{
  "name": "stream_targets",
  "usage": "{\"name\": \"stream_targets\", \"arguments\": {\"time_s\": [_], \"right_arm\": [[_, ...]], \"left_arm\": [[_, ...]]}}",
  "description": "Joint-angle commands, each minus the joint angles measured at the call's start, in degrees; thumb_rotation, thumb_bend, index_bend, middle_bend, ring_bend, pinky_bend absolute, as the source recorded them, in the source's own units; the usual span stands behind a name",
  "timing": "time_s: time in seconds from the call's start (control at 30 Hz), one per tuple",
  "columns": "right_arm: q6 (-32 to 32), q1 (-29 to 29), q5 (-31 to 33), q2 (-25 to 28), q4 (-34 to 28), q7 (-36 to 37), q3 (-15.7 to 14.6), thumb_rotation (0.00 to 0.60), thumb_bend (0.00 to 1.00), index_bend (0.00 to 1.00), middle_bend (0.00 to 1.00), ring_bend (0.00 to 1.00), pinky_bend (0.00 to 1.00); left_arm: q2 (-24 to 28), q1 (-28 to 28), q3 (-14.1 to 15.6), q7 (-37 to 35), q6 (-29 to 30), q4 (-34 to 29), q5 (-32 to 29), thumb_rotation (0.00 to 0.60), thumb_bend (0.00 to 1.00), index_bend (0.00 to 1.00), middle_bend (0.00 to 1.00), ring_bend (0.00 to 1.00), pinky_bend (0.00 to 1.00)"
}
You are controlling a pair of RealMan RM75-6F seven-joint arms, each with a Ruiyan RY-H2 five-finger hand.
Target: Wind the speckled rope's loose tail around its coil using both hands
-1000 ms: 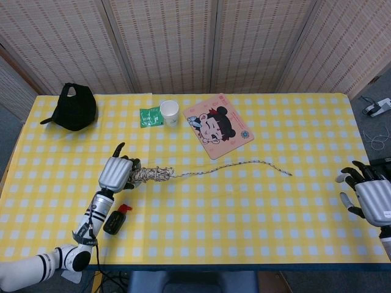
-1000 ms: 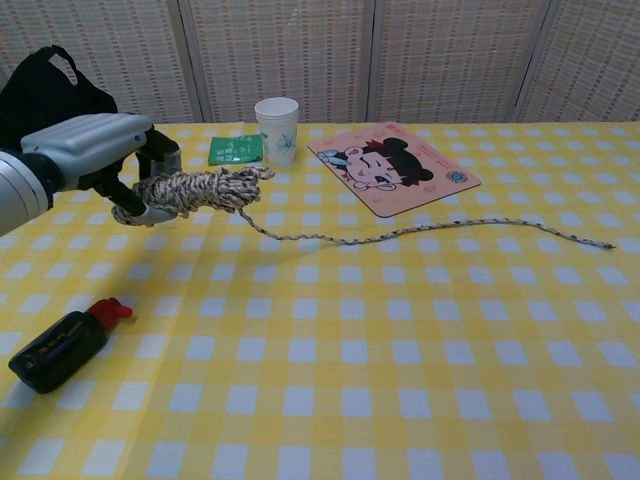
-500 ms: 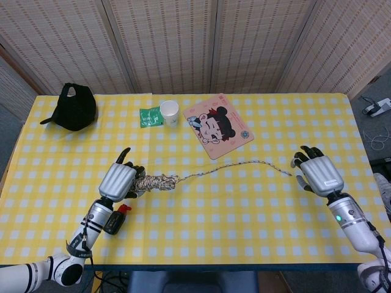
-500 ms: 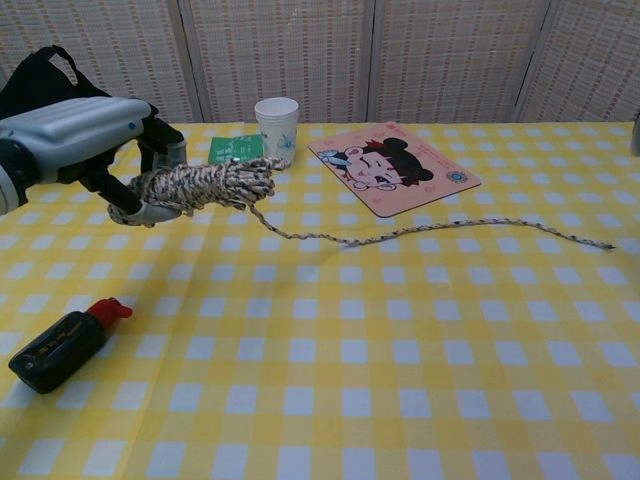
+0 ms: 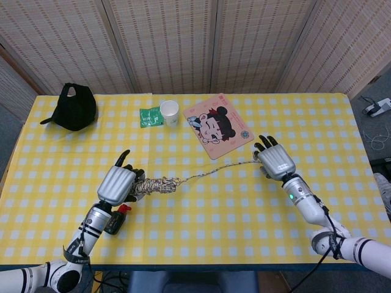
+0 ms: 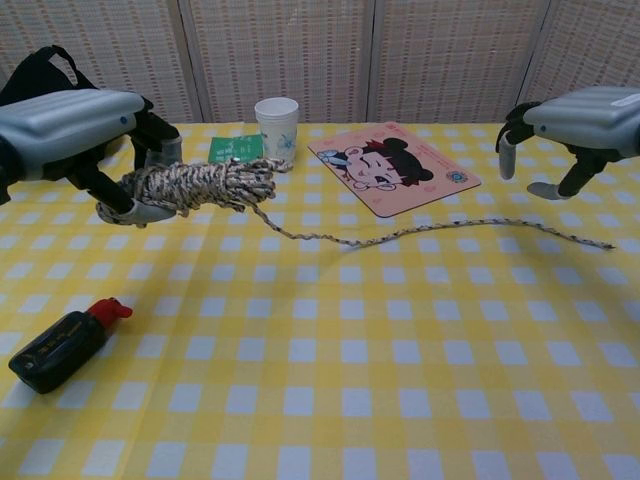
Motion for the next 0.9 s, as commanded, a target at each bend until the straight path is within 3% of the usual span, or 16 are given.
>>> {"name": "stream_targets", "arguments": {"time_s": [0.03,0.33,0.63,0.9], "right_arm": [[-1.23,3.31,4.79,-4.24,3.37,-5.15,0.01,0.6,0.31,0.39,0.19,0.0,0.08],[-0.55,6.78,11.58,-10.67,8.66,-11.17,-1.01,0.6,0.26,0.39,0.19,0.0,0.08],[-1.39,10.11,15.28,-15.27,14.8,-12.33,-0.86,0.6,0.34,0.39,0.19,0.0,0.03],[0.36,11.06,14.76,-20.06,20.22,-9.42,-0.47,0.6,0.22,0.41,0.12,0.0,0.0]], "left_arm": [[0.13,0.11,0.11,0.43,0.3,-0.53,0.06,0.547,0.29,0.74,0.72,0.49,0.0],[0.02,-0.05,0.02,0.32,0.08,-0.89,-0.17,0.548,0.29,0.74,0.72,0.49,0.0],[-0.15,0.21,0.3,-0.99,0.22,-0.89,0.55,0.564,0.29,0.74,0.72,0.49,0.0],[0.09,0.41,0.49,-1.25,0.32,-1.03,0.87,0.565,0.29,0.74,0.72,0.49,0.0]]}}
